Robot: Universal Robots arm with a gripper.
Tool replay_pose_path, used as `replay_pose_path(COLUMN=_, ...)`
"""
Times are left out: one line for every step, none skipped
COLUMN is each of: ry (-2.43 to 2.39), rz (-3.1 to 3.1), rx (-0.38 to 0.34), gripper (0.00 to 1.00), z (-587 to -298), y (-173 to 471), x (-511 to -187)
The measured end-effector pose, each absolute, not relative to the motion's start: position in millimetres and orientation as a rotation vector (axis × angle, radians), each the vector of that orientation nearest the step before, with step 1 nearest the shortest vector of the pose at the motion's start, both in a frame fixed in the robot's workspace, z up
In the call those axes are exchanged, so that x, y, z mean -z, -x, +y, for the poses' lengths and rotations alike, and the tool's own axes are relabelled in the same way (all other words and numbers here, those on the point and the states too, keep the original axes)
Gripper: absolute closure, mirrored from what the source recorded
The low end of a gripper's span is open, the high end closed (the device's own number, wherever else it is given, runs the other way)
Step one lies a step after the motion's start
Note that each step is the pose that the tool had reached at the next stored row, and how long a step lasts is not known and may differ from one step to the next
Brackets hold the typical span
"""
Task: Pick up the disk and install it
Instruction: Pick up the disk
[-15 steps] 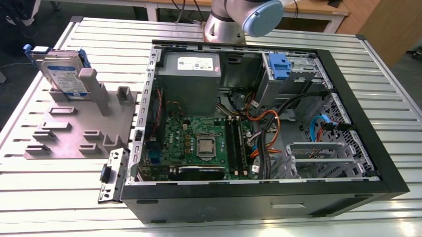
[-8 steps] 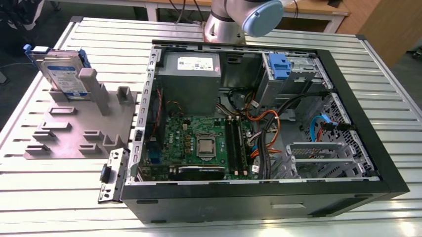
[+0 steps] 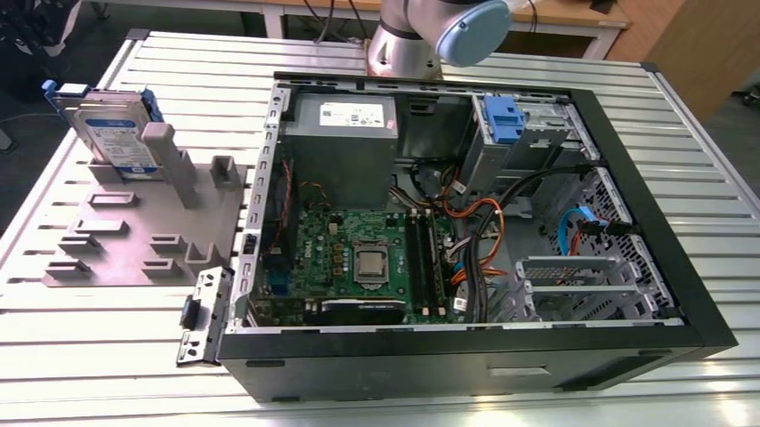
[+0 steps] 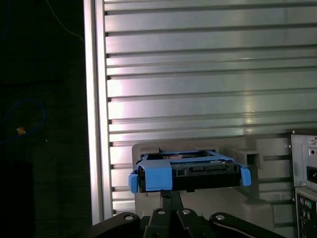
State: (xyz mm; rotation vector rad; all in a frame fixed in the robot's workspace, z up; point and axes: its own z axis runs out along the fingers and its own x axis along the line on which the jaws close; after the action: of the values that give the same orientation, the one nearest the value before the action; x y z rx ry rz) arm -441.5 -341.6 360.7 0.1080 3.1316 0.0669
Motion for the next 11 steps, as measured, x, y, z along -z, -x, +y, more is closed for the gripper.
replay_pose_path(ry=-0.108, rz=3.132, rx=-0.067, gripper=0.89, z=-341.6, y=441.5, x=-360.7)
replay_pose_path(ry=-0.108, rz=3.132, rx=-0.067, gripper=0.89, z=-341.6, y=441.5, x=-360.7)
replay_pose_path(ry=-0.108, rz=3.132, rx=-0.067, gripper=0.89, z=-341.6, y=441.5, x=-360.7)
replay_pose_path(ry=-0.108, rz=3.132, rx=-0.067, gripper=0.89, z=-341.6, y=441.5, x=-360.7)
replay_pose_path(ry=-0.107, rz=3.132, rx=-0.067, gripper=0.89, z=-341.6, y=441.5, x=-360.7)
replay_pose_path(ry=-0.106, rz=3.132, rx=-0.067, gripper=0.89, z=-341.6, y=441.5, x=-360.7)
replay_pose_path(ry=-0.103, rz=3.132, rx=-0.067, gripper=0.89, z=-341.6, y=441.5, x=-360.7)
replay_pose_path(ry=-0.097, rz=3.132, rx=-0.067, gripper=0.89, z=-341.6, y=441.6, x=-360.6)
replay_pose_path(ry=-0.089, rz=3.132, rx=-0.067, gripper=0.89, z=-341.6, y=441.5, x=-360.6)
replay_pose_path(ry=-0.08, rz=3.133, rx=-0.067, gripper=0.89, z=-341.6, y=441.6, x=-360.6)
replay_pose_path(ry=-0.072, rz=3.133, rx=-0.067, gripper=0.89, z=-341.6, y=441.6, x=-360.6)
